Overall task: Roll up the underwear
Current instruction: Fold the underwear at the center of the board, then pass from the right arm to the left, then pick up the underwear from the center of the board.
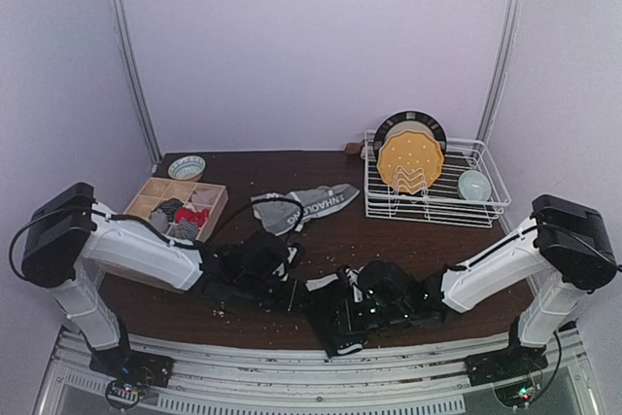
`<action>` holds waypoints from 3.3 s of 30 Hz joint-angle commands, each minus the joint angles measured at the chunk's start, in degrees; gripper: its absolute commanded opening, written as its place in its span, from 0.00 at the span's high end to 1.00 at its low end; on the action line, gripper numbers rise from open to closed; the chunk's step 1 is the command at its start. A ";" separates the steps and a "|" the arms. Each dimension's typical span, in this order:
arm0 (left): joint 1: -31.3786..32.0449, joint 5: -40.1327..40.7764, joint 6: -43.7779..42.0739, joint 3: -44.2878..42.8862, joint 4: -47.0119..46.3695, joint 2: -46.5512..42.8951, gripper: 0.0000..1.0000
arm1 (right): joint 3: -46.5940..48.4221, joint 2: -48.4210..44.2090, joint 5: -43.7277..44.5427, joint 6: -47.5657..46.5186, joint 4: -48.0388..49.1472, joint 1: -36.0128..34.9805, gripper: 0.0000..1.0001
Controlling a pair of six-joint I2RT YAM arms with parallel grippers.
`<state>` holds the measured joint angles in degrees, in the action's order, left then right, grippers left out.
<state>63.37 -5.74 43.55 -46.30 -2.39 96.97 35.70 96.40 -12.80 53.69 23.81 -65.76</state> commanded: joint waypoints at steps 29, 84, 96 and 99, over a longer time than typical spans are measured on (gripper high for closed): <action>-1.28 -13.09 -9.92 -22.74 -0.18 19.40 0.81 | -8.42 1.36 3.87 -1.93 4.99 -2.17 0.74; -7.21 -16.05 2.56 -4.39 -27.18 15.89 1.00 | -2.24 -1.88 -4.27 10.49 8.46 19.24 0.41; -7.21 -15.81 0.47 -3.44 -21.94 11.68 0.74 | 2.29 -1.77 -6.30 5.63 4.68 19.04 1.00; -7.21 -15.32 -0.28 -2.51 -19.49 9.24 0.68 | 3.91 -3.01 -5.47 3.63 0.69 18.55 1.00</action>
<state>56.29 -21.30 45.21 -49.43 -24.71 110.74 37.32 95.55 -18.48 60.49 29.32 -46.76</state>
